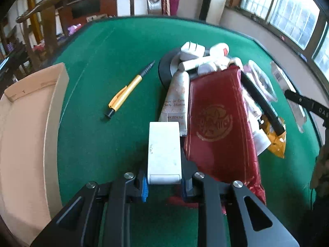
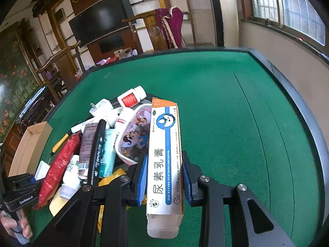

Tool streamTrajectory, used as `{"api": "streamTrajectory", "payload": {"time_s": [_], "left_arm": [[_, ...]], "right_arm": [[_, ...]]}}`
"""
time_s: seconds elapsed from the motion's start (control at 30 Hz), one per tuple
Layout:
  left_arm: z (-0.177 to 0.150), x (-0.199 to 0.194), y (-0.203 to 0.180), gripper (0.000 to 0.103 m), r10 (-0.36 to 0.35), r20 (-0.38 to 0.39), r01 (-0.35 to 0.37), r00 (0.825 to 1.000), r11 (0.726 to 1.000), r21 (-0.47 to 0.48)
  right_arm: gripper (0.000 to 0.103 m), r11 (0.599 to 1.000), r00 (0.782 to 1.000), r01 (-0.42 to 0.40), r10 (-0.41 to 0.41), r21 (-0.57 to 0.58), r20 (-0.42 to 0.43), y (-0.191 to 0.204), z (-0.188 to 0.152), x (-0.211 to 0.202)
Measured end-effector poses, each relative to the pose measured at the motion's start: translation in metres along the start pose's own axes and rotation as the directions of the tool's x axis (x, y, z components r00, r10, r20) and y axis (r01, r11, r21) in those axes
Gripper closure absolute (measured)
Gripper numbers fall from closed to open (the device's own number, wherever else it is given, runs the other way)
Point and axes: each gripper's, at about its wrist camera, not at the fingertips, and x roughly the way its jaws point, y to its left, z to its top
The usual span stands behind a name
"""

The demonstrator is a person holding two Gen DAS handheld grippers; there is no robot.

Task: Organize objects
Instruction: 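Grasp the white charger with the left tool while the right grasps the toothpaste box, then carry the white charger and toothpaste box over the cardboard box with both tools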

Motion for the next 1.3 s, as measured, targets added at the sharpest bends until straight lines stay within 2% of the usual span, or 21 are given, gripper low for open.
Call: {"api": "streamTrajectory", "payload": {"time_s": [0.17, 0.3, 0.37, 0.43, 0.5, 0.63, 0.73, 0.8, 0.9, 1.0, 1.07, 1.23, 1.3], "left_arm": [[-0.004, -0.019, 0.003, 0.081, -0.009, 0.127, 0.011, 0.992, 1.0, -0.015], [-0.003, -0.042, -0.001, 0.081, 0.011, 0.256, -0.015, 0.967, 1.0, 0.01], [-0.002, -0.049, 0.002, 0.081, -0.003, 0.287, 0.001, 0.958, 1.0, 0.005], [-0.002, -0.054, 0.005, 0.081, 0.019, 0.316, -0.018, 0.949, 1.0, -0.004], [-0.003, -0.06, 0.007, 0.081, 0.072, 0.355, -0.071, 0.932, 0.997, -0.015], [-0.004, -0.074, 0.011, 0.081, 0.12, 0.41, -0.112, 0.904, 0.993, -0.043], [-0.003, -0.084, 0.01, 0.081, 0.176, 0.453, -0.171, 0.874, 0.984, -0.052], [-0.003, -0.086, 0.011, 0.081, 0.187, 0.457, -0.181, 0.87, 0.982, -0.058], [-0.005, -0.095, 0.012, 0.081, 0.219, 0.487, -0.216, 0.845, 0.974, -0.062], [-0.006, -0.097, 0.014, 0.082, 0.221, 0.487, -0.215, 0.845, 0.974, -0.069], [-0.006, -0.099, 0.016, 0.087, 0.216, 0.491, -0.209, 0.844, 0.975, -0.07], [-0.009, -0.109, 0.02, 0.088, 0.217, 0.512, -0.202, 0.831, 0.976, -0.086], [-0.009, -0.111, 0.025, 0.088, 0.211, 0.507, -0.187, 0.836, 0.977, -0.097]], "right_arm": [[0.071, 0.999, 0.998, -0.035, 0.036, -0.03, 0.049, 0.015, 0.0, -0.013], [0.071, 0.994, 0.994, -0.08, 0.085, -0.074, 0.072, 0.038, -0.004, -0.022], [0.071, 0.99, 0.991, -0.1, 0.108, -0.102, 0.076, 0.052, -0.008, -0.025], [0.071, 0.983, 0.988, -0.121, 0.132, -0.138, 0.075, 0.067, -0.012, -0.026], [0.071, 0.973, 0.984, -0.156, 0.169, -0.172, 0.062, 0.084, -0.019, -0.026], [0.071, 0.958, 0.978, -0.192, 0.205, -0.214, 0.037, 0.108, -0.026, -0.023], [0.071, 0.949, 0.976, -0.208, 0.219, -0.236, 0.02, 0.125, -0.03, -0.02], [0.071, 0.944, 0.975, -0.213, 0.223, -0.254, 0.014, 0.137, -0.033, -0.02], [0.071, 0.938, 0.971, -0.23, 0.241, -0.258, 0.011, 0.152, -0.035, -0.022], [0.071, 0.935, 0.968, -0.238, 0.25, -0.262, 0.013, 0.166, -0.038, -0.024], [0.071, 0.934, 0.967, -0.244, 0.255, -0.262, 0.009, 0.171, -0.039, -0.024], [0.071, 0.93, 0.966, -0.252, 0.26, -0.267, -0.004, 0.19, -0.041, -0.022], [0.071, 0.929, 0.967, -0.247, 0.256, -0.277, -0.004, 0.197, -0.042, -0.023]]}}
